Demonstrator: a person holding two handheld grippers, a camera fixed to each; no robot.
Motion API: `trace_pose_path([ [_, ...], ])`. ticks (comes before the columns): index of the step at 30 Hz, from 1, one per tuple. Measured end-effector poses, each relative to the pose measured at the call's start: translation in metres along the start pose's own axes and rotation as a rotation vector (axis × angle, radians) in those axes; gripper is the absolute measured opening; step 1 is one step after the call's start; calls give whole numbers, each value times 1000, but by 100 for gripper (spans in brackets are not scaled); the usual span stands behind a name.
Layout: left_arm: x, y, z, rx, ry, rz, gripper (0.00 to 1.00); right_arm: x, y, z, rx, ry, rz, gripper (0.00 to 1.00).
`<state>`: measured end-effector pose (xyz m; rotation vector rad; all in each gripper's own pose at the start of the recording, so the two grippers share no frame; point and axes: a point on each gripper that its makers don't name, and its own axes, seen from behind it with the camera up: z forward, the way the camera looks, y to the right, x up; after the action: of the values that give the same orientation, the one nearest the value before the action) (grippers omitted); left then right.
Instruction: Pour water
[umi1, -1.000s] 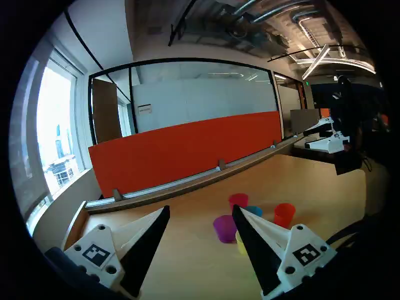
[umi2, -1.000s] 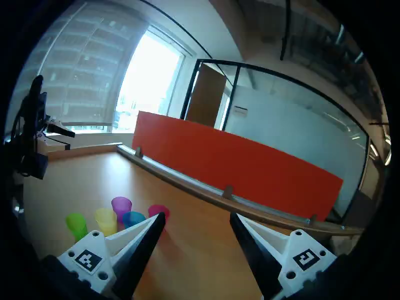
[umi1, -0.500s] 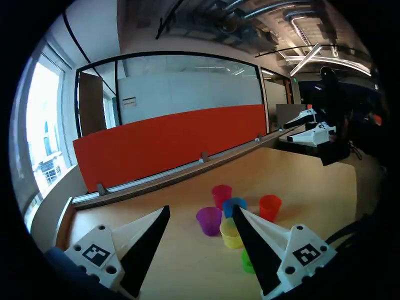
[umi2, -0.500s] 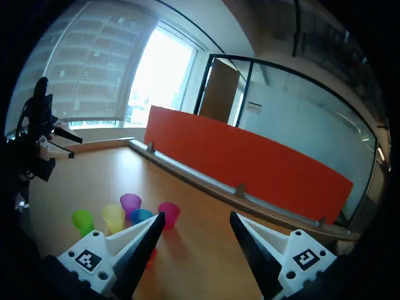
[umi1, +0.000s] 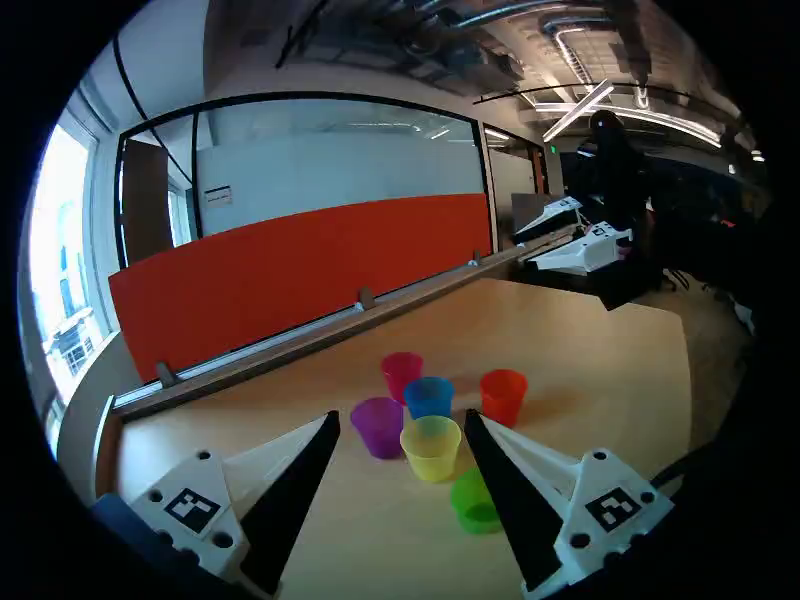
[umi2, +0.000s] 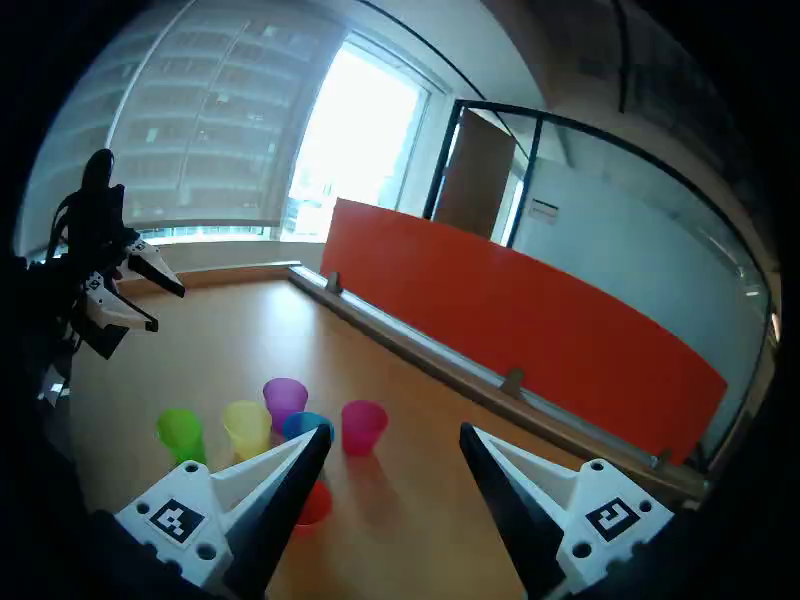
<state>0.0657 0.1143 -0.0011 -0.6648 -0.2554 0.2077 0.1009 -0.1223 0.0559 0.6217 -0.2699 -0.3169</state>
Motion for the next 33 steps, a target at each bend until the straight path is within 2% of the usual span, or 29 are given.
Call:
trace_pose_path([
  [12, -21, 23, 10, -111, -66, 27, 93, -5, -16, 17, 108, -44, -23, 100],
  [18, -30, 32, 15, -147, -90, 36, 92, -11, -24, 26, 151, -59, -46, 100],
  [23, -37, 41, 19, -179, -108, 33, 92, -14, -28, 31, 186, -75, -38, 100],
  [29, -49, 56, 24, -223, -139, 38, 93, -14, -31, 37, 217, -68, -42, 100],
  [33, -58, 61, 28, -236, -156, 39, 93, -16, -32, 41, 232, -66, -50, 100],
])
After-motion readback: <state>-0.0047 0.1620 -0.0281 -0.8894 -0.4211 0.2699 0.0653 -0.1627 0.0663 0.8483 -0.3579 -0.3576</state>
